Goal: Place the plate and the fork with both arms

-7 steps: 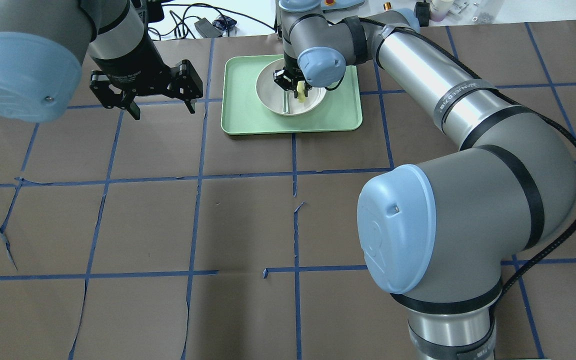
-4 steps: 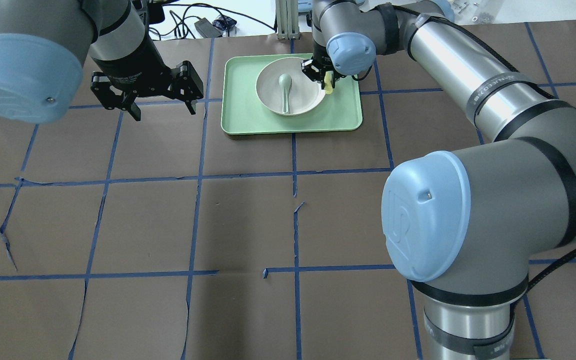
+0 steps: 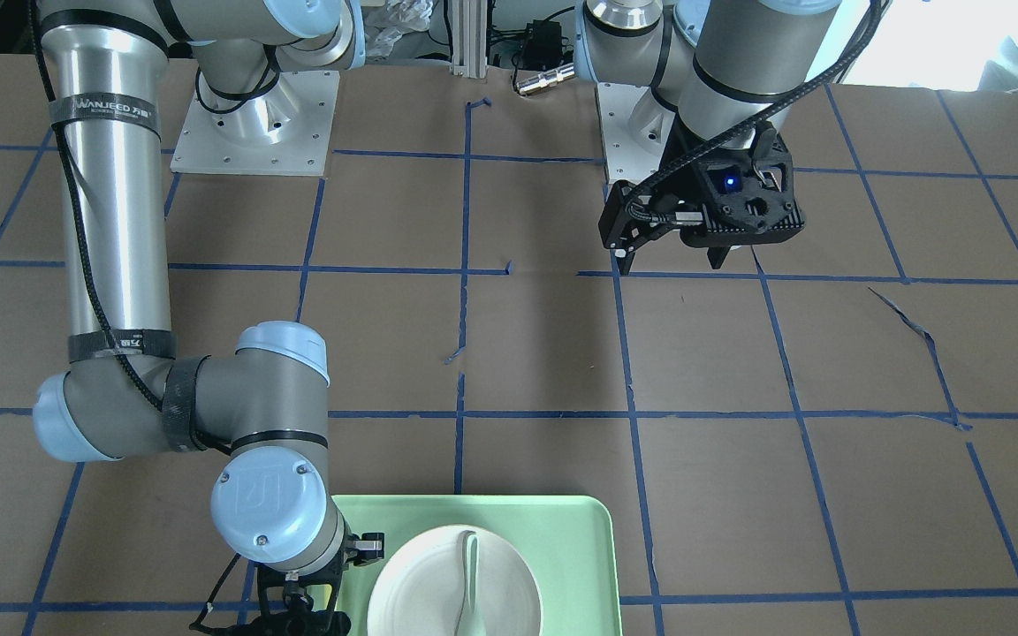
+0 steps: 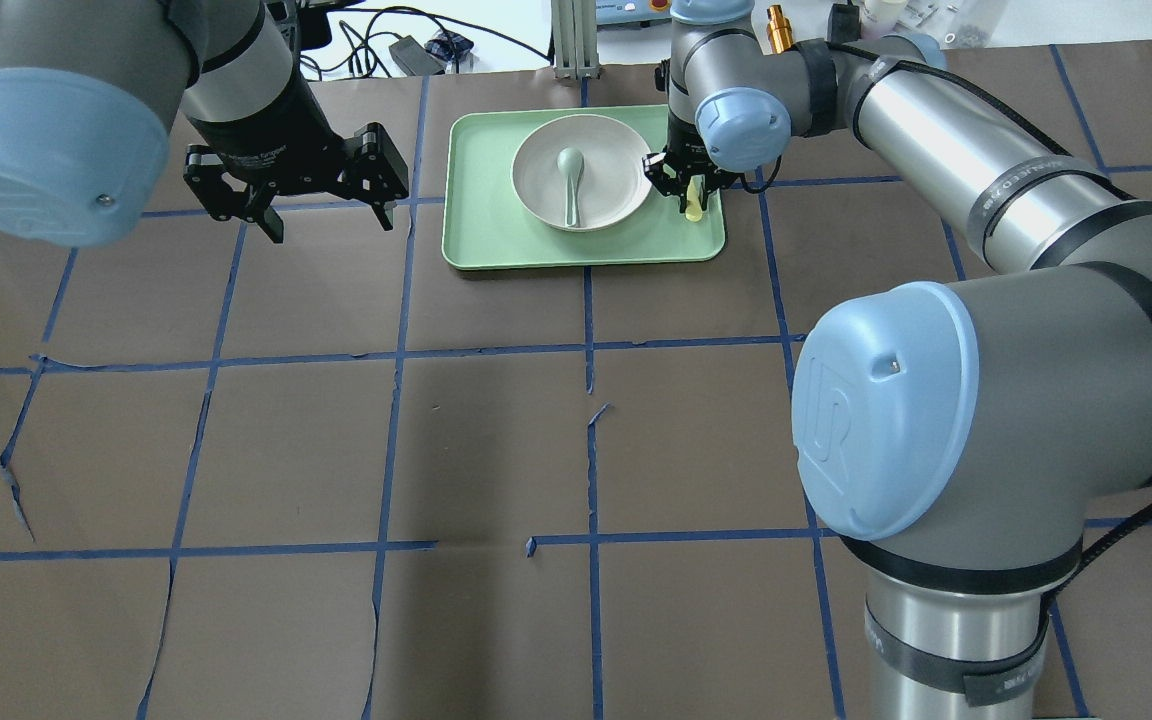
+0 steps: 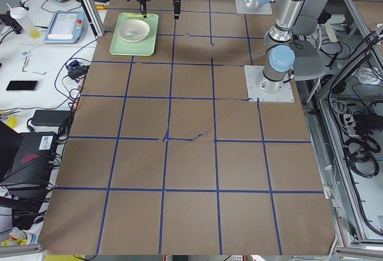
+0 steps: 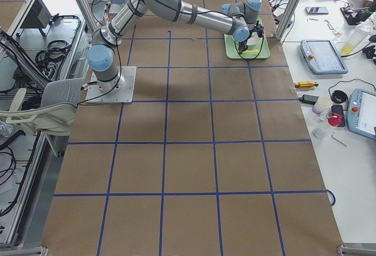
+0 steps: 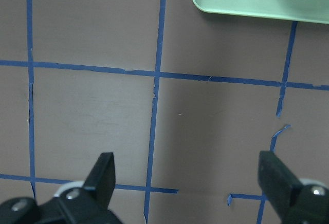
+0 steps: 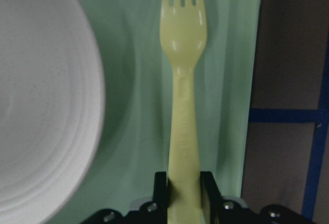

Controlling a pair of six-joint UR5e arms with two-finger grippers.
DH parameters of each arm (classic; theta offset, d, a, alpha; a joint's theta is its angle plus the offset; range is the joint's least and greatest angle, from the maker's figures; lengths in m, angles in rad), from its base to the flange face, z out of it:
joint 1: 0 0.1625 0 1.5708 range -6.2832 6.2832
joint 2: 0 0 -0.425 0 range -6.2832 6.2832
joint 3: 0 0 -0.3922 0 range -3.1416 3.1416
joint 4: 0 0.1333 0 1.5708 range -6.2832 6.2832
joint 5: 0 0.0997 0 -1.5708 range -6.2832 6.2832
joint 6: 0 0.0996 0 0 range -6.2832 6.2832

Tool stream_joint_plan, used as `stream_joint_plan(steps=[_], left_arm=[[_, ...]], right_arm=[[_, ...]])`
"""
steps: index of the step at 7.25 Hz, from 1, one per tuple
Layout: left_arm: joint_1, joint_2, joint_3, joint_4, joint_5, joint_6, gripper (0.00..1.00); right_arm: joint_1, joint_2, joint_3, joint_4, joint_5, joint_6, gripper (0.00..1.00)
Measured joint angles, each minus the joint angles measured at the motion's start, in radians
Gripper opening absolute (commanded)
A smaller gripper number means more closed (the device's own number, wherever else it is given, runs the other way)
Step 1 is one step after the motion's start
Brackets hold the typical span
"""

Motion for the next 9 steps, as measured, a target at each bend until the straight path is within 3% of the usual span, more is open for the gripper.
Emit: stream_joint_plan(steps=[1, 4, 6, 9], left_arm=[[0.0, 0.0, 0.0, 0.0, 0.0, 0.0, 1.0], [0.0, 0.002, 0.0, -0.003, 0.001, 0.0, 1.0], [0.0, 0.003, 0.001, -0.006, 0.001, 0.001, 1.0], [0.0, 0.006, 0.001, -0.013, 0.006, 0.002, 1.0]], right_arm=[[0.0, 0.0, 0.006, -0.002, 0.002, -0.001, 1.0], [-0.001, -0.067, 0.036, 0.001, -0.006, -0.04, 1.0], [-0.002, -0.253, 0.141, 0.025, -0.036, -0.096, 1.0], [-0.007, -0.577, 0.303, 0.231, -0.055, -0.101, 1.0]])
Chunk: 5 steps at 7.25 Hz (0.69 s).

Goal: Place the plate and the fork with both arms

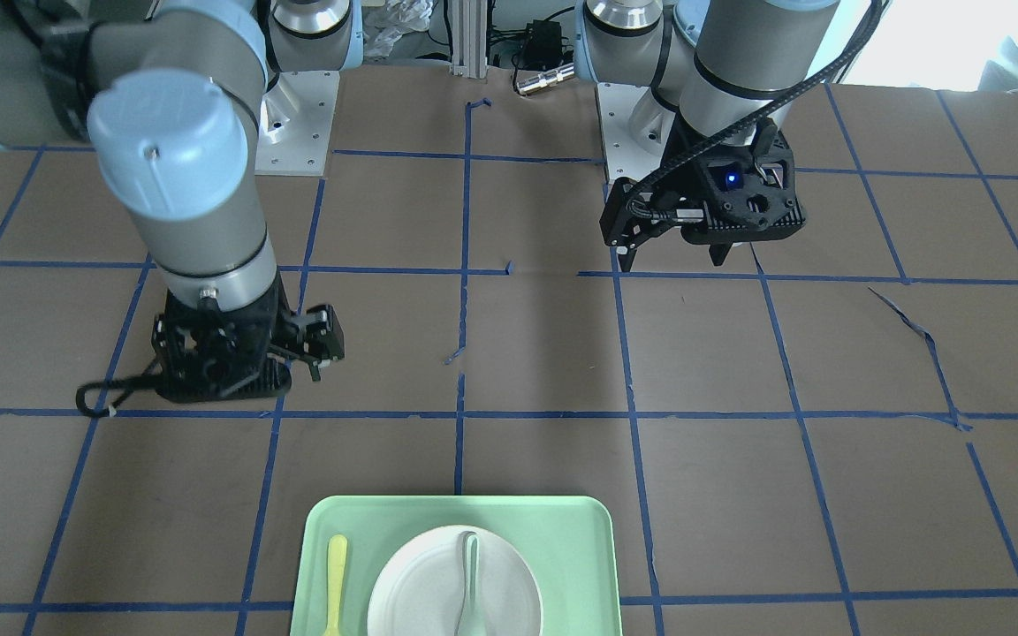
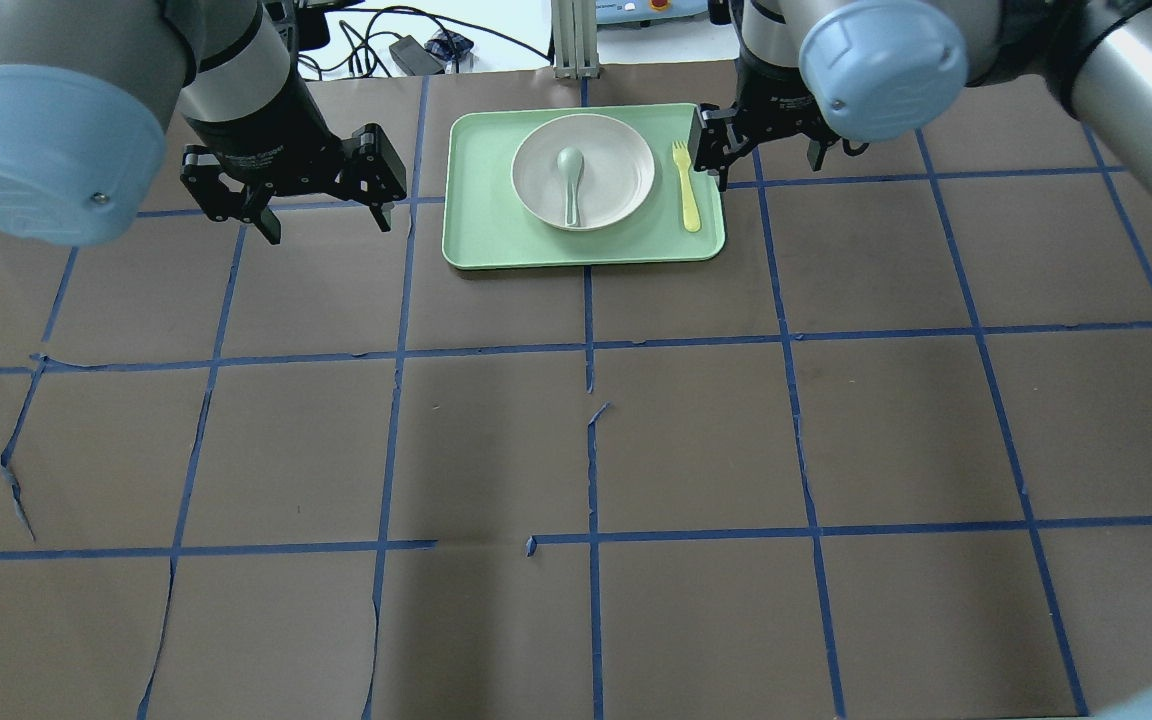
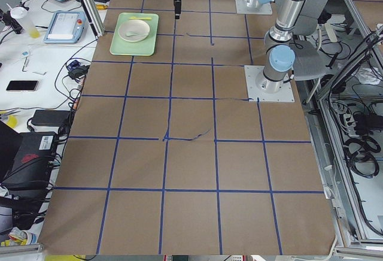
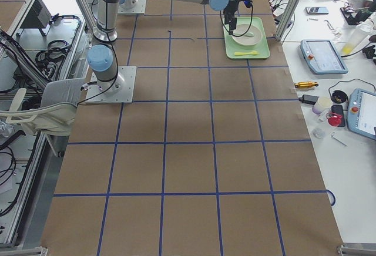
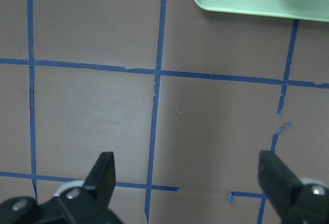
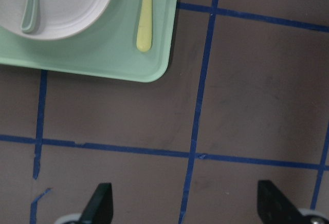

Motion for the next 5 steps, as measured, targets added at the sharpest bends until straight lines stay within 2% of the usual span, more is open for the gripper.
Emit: stream_joint_plan(steps=[2, 5], left_arm=[[0.0, 0.002, -0.002, -0.007, 0.002, 0.001, 1.0], [0.0, 0.004, -0.002, -0.012, 0.002, 0.002, 1.0]], right_arm=[[-0.002, -0.147, 0.097, 0.061, 0.005, 0.003, 1.0], [0.001, -0.208, 0.14, 0.069, 0.007, 0.004, 1.0]])
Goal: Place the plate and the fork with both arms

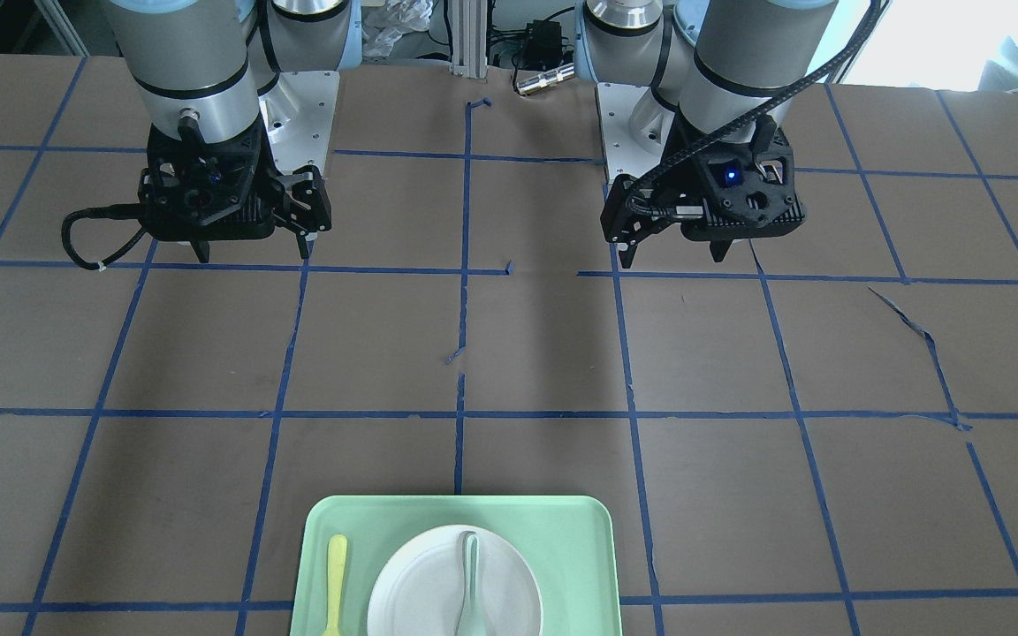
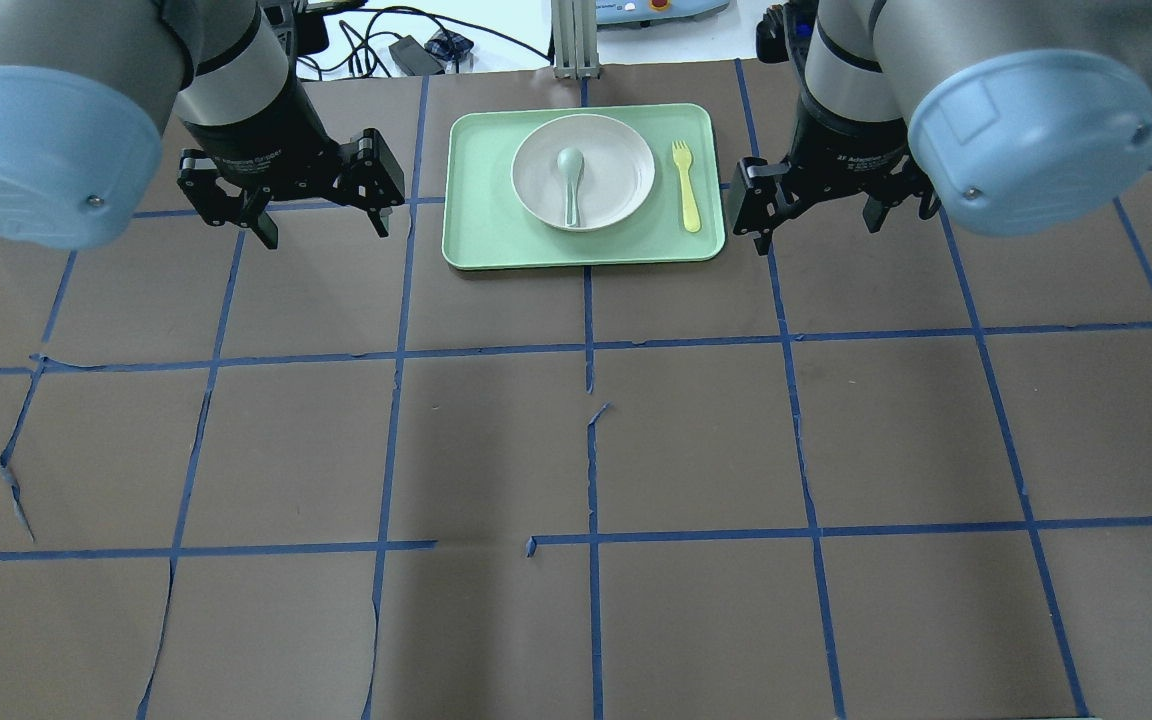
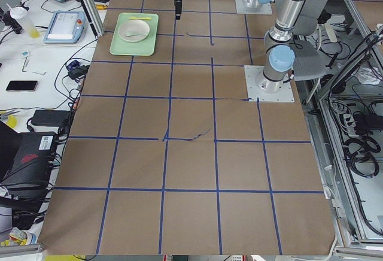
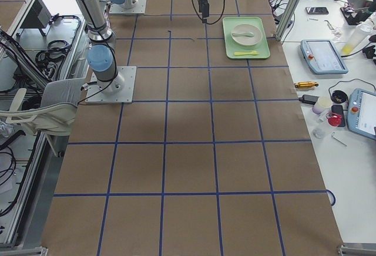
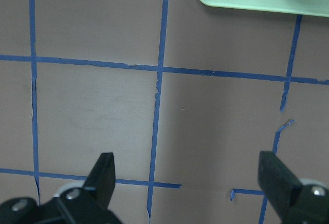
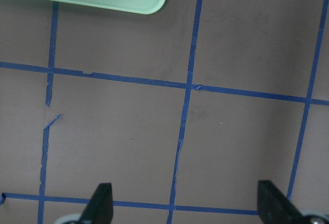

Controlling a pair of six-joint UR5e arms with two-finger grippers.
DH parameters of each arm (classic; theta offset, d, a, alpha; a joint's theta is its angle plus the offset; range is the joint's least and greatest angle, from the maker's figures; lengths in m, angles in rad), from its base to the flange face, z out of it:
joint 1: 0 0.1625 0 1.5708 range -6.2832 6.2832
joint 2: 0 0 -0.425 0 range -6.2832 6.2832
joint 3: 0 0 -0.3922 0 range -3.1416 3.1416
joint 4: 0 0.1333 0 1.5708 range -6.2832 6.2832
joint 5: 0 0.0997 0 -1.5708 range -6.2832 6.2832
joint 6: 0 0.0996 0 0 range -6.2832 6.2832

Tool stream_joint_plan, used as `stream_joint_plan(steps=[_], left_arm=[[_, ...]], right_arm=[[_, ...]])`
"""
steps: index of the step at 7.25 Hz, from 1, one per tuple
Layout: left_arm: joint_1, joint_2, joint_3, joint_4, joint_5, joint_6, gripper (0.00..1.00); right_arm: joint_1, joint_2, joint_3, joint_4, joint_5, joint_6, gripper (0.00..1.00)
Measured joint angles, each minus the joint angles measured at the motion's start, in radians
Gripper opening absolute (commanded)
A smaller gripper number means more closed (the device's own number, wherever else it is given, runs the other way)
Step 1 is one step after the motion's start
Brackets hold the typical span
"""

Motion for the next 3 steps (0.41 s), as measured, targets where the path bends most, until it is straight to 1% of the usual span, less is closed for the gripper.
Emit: stream_joint_plan(steps=[3], left_arm=[[0.0, -0.001, 0.0, -0.002, 0.0, 0.001, 1.0]], right_arm=[[0.0, -0.003, -0.007, 0.003, 0.0, 0.003, 1.0]])
